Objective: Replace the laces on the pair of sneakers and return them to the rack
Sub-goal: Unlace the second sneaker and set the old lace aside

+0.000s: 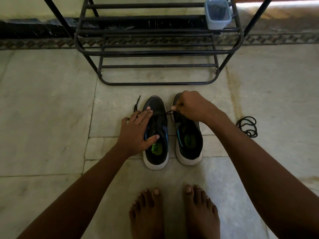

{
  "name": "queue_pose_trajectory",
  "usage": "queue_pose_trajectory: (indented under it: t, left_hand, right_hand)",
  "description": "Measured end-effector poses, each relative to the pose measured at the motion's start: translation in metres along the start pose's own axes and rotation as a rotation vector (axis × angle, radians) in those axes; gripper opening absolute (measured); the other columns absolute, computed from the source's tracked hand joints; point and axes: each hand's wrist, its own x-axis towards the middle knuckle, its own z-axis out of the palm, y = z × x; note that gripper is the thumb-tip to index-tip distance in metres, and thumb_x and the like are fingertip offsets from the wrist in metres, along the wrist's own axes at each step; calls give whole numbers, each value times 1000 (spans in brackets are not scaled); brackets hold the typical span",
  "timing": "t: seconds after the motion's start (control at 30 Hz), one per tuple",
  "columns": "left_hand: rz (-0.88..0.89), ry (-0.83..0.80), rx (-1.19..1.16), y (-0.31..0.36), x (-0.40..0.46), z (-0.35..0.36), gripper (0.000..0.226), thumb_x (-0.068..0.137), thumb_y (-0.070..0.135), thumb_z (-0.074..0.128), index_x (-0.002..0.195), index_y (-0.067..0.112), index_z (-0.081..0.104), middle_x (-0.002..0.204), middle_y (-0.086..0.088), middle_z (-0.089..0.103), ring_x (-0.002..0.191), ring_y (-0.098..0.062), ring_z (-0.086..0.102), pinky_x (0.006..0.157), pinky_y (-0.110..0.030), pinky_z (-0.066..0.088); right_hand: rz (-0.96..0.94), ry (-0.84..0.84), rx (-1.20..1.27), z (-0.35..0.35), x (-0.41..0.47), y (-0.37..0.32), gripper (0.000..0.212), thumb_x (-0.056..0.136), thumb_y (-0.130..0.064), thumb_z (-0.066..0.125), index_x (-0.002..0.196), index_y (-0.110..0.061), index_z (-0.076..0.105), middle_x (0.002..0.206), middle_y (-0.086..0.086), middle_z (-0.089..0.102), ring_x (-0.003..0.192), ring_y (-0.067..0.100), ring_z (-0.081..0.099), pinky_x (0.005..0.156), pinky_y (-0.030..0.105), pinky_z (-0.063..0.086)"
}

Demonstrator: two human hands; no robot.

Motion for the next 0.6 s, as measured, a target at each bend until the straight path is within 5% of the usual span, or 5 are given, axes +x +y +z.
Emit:
queue_pose_trajectory:
  t: [0.2, 0.33, 0.5, 0.6]
  left_hand:
    - [0, 0, -5, 1, -1, 1, 93, 87, 77, 38, 161, 22, 26, 169, 3, 22, 149, -26, 30, 108, -54, 34]
    - [-9, 3, 1, 0, -2, 2, 93, 87, 77, 37, 161, 22, 25, 169, 3, 21, 149, -25, 30, 108, -54, 33]
    - [-10, 5, 8, 0, -2, 2, 93, 87, 78, 36, 161, 23, 24, 168, 2, 23, 148, -25, 31, 107, -53, 33]
    - [-11, 9, 16, 0, -2, 2, 94, 85, 79, 37, 160, 23, 26, 168, 3, 24, 147, -25, 33, 106, -54, 32]
  right_hand:
    - [-22, -49, 158, -4, -9, -1, 44, 98, -28, 63, 67, 3, 65, 67, 14, 57, 61, 18, 53, 70, 35, 48]
    - [-149, 119, 322, 4, -14, 1, 42, 103, -28, 57, 62, -20, 54, 90, 9, 50, 90, 18, 49, 80, 33, 43]
    - [-218, 184, 1132, -2, -28, -9, 42, 109, -22, 40, 78, 0, 59, 94, 19, 64, 88, 21, 65, 86, 36, 54]
    - [-121, 158, 1396, -15, -30, -16, 42, 110, -20, 38, 70, -8, 45, 73, 13, 52, 60, 22, 52, 59, 32, 49]
